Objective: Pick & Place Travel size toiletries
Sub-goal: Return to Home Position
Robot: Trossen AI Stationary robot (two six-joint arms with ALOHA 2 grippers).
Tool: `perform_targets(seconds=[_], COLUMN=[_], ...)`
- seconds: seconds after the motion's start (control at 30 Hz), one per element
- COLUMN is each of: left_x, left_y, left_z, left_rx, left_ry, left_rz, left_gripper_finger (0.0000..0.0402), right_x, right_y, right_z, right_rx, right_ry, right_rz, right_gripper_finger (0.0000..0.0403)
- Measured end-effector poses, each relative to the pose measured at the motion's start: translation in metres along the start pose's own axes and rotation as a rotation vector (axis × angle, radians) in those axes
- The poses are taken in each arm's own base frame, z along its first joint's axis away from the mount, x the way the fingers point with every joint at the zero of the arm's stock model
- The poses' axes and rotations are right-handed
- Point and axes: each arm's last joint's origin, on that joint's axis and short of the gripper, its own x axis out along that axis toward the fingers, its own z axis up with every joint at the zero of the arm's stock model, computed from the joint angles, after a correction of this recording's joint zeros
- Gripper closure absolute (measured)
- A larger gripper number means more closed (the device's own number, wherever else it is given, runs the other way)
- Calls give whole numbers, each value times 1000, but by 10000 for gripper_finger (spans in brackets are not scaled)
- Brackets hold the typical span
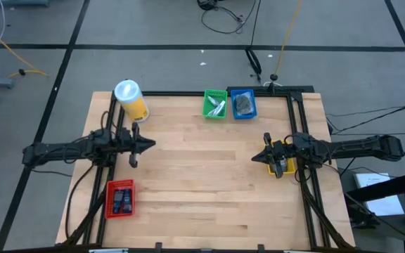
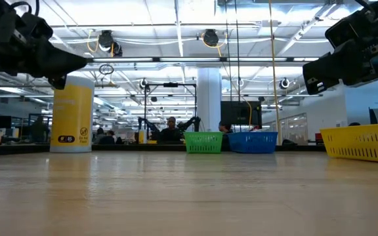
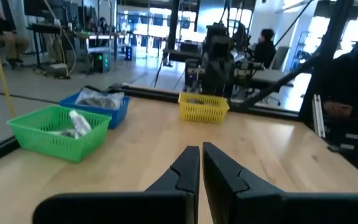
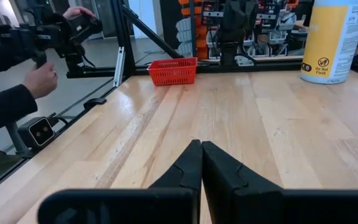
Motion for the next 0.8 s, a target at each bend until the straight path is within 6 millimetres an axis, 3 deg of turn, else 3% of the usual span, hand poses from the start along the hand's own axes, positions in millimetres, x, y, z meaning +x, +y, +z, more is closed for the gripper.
perform_targets(seconds=[0.2,0.8], left_x=[-5,-10], left_y=[0,-4], left_z=[-7,-1], left_rx=[-3,73], left_ry=[68,-6], left_rz=[7,7], left_gripper_finger=[382,382], right_x=[0,0], right_y=[0,0], right_z=[0,0], right_rx=[0,0], right_ry=[0,0], right_rz=[0,0], right_gripper_finger=[403,403])
